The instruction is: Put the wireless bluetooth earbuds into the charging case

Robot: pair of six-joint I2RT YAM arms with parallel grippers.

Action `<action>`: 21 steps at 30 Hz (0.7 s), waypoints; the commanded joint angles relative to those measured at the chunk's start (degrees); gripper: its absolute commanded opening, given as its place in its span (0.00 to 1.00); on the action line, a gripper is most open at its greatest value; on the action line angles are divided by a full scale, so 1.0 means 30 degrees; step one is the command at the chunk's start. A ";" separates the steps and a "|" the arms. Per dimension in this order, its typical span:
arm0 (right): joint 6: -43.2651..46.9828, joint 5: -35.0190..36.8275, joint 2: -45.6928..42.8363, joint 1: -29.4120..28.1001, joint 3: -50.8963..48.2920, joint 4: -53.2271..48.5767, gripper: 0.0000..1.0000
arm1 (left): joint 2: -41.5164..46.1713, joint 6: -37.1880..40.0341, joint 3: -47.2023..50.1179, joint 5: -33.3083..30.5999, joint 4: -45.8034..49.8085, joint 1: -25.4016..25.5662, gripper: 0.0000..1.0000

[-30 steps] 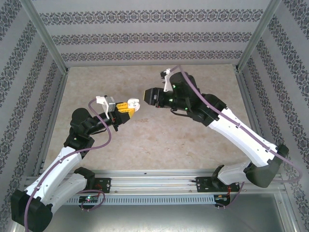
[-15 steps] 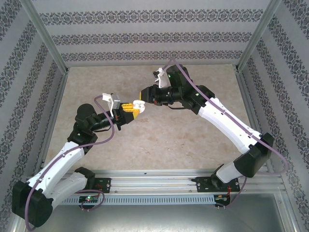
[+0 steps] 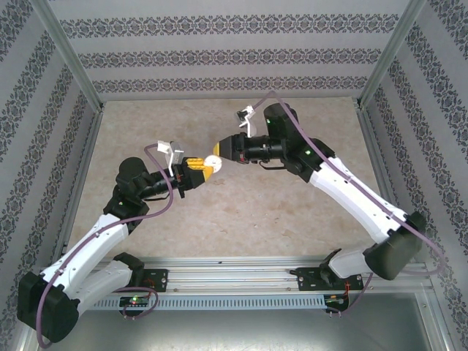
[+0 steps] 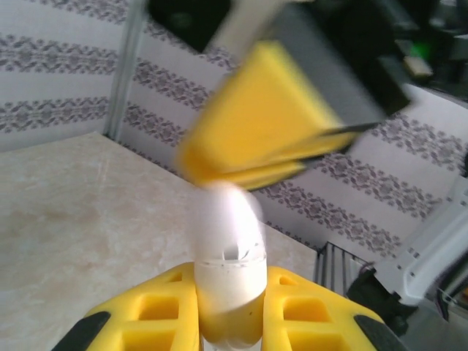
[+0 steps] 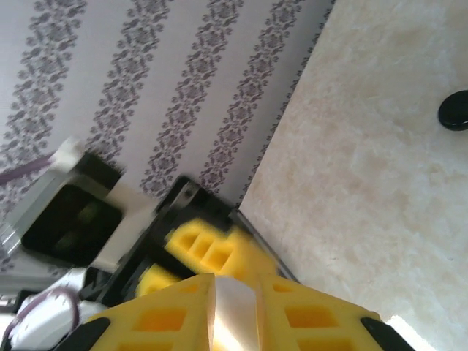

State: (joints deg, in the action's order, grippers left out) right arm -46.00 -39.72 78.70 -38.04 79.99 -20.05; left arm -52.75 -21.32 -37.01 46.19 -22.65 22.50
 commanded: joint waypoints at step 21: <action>0.2101 0.7326 -0.9437 0.1300 -0.6264 -0.5215 0.34 | -0.1215 -0.1308 -0.0873 -0.7436 1.0544 -0.0991 0.02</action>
State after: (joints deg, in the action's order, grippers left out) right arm -39.05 -23.18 53.10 -35.09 62.98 -34.00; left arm -55.40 -25.98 -37.12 28.45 -0.19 20.12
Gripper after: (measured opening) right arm 0.338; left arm 0.105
